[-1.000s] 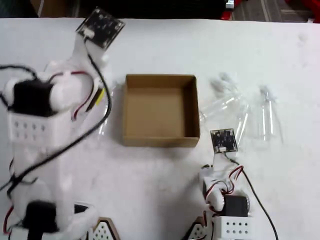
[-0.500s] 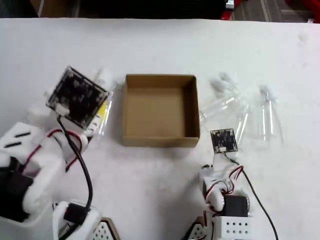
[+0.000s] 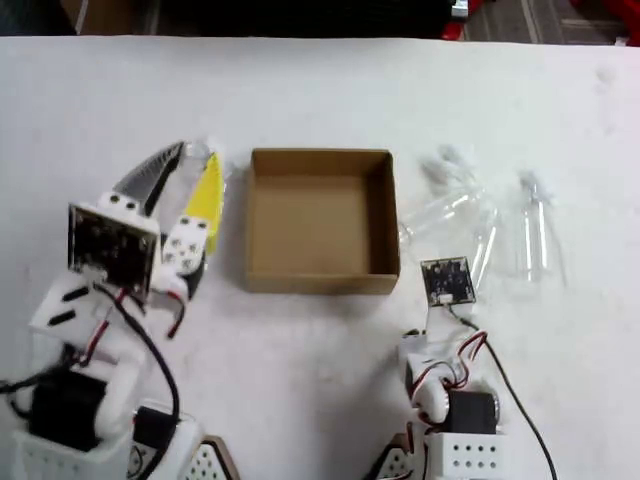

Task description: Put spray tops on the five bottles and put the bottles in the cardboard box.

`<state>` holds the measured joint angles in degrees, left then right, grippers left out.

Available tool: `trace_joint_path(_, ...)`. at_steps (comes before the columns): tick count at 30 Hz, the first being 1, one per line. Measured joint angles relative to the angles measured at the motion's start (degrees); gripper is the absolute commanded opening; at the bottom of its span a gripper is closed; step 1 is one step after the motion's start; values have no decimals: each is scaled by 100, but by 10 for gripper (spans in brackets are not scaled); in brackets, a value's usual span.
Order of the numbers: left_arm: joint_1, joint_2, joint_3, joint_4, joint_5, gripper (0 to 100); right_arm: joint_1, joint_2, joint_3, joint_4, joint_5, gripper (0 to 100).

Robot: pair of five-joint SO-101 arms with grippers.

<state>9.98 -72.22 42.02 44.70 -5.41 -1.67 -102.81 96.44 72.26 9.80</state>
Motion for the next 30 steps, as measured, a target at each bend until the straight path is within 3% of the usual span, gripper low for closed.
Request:
trace_joint_path(11, 519, 492, 1407, -3341, 422, 21, 0, 0, 0, 0, 0, 24)
trace_joint_path(14, 589, 1204, 1301, -3771, 651, 21, 0, 0, 0, 0, 0, 24)
trace_joint_path(22, 598, 3174, 659, -3956, 941, 21, 0, 0, 0, 0, 0, 24)
trace_joint_path(30, 598, 4378, 879, -5591, 958, 21, 0, 0, 0, 0, 0, 24)
